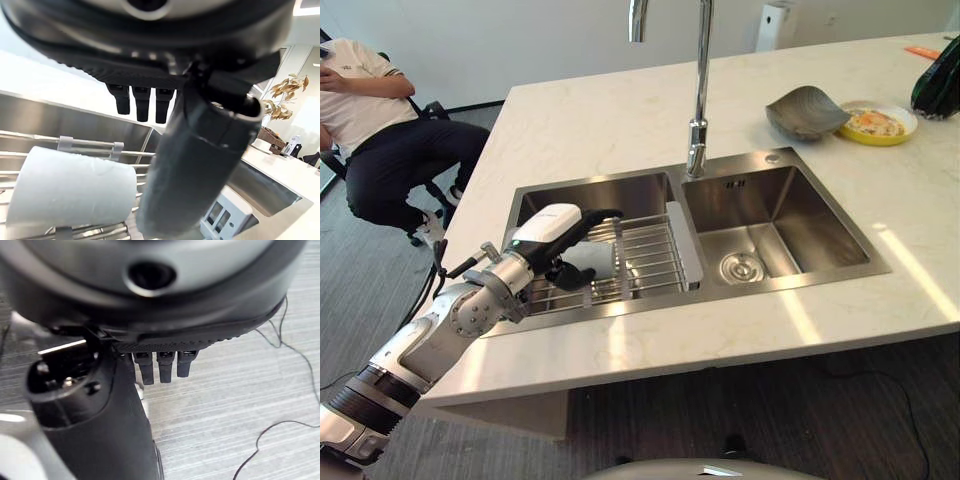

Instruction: Place the dishes in the dishwasher.

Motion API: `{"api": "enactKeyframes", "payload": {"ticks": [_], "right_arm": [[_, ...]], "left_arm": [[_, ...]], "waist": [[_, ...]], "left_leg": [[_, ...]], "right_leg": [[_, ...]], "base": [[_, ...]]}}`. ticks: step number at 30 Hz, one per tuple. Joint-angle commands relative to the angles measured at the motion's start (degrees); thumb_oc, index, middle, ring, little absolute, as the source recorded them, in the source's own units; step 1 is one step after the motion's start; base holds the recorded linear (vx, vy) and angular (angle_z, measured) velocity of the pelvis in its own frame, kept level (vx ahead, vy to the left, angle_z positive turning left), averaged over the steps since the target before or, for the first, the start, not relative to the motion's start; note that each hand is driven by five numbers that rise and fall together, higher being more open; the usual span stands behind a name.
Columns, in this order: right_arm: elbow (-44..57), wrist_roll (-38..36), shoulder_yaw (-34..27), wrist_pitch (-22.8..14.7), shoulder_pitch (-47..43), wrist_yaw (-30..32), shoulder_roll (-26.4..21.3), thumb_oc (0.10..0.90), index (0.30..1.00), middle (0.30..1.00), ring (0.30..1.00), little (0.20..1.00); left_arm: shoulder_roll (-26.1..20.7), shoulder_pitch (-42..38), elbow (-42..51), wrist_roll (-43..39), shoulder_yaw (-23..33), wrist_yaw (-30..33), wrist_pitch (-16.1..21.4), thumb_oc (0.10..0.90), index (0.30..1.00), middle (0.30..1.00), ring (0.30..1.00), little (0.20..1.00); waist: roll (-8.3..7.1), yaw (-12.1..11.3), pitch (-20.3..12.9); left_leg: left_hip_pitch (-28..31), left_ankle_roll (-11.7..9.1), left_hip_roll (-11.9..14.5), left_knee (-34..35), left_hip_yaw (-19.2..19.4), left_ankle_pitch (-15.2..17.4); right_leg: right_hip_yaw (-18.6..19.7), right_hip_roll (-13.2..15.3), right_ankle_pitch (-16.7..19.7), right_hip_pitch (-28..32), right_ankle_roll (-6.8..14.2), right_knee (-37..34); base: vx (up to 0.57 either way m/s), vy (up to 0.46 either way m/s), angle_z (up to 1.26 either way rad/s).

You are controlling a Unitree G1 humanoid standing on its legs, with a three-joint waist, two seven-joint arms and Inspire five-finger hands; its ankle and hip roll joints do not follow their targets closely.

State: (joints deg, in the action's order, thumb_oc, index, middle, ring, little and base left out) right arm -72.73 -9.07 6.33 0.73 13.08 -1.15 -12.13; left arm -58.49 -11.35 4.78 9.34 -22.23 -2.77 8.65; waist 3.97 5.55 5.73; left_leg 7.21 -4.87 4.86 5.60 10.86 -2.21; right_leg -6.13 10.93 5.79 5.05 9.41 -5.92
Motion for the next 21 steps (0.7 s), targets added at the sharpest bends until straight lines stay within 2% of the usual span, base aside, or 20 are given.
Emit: {"api": "enactKeyframes", "payload": {"ticks": [1, 5, 13, 21], "right_arm": [[-0.4, -0.8, 1.5, -1.7, -0.7, 0.1, 0.1, 0.8, 0.9, 0.9, 0.9, 0.9], [0.2, -2.5, 2.3, -0.8, -2.0, 0.2, 1.6, 0.8, 0.9, 0.9, 0.9, 0.9], [-0.3, -1.9, 3.3, -0.8, -2.9, 1.0, 1.5, 0.8, 0.9, 0.9, 0.9, 0.9], [-0.5, -2.3, 3.3, -1.5, -3.5, 2.6, 0.7, 0.8, 0.9, 0.9, 0.9, 0.9]], "left_arm": [[1.2, -9.0, -2.5, -0.3, 4.9, 2.1, 0.2, 0.8, 0.9, 0.9, 0.9, 0.9], [2.9, -11.9, -6.0, 1.2, 1.2, 1.9, -1.0, 0.8, 0.9, 0.9, 0.9, 0.9], [5.8, -13.3, -9.4, 6.5, 0.2, 4.7, -1.5, 0.8, 0.9, 0.9, 0.9, 0.9], [8.3, -15.5, -13.3, 15.8, -1.3, 9.9, -1.6, 0.8, 0.9, 0.9, 0.9, 0.9]], "waist": [[-0.24, -1.0, 0.0], [0.01, -0.9, -0.2], [-0.16, -1.2, -0.5], [-0.8, -1.2, -0.5]], "left_leg": [[1.1, -3.3, 3.7, -0.6, -1.9, 2.6], [1.0, -3.4, 4.0, -0.6, -1.9, 2.5], [0.8, -3.5, 4.5, -0.6, -2.2, 2.6], [0.8, -3.6, 4.8, -0.6, -2.2, 2.8]], "right_leg": [[-2.6, 2.6, -1.7, -0.5, 5.5, 0.9], [-2.6, 2.2, -2.1, -0.6, 5.4, 0.9], [-2.8, 1.7, -2.6, -0.4, 5.1, 0.9], [-2.8, 1.3, -2.9, -0.3, 5.0, 0.9]], "base": [[0.02, -0.05, 0.01], [0.03, -0.023, 0.03], [0.0, 0.0, 0.0], [0.0, 0.0, 0.0]]}}
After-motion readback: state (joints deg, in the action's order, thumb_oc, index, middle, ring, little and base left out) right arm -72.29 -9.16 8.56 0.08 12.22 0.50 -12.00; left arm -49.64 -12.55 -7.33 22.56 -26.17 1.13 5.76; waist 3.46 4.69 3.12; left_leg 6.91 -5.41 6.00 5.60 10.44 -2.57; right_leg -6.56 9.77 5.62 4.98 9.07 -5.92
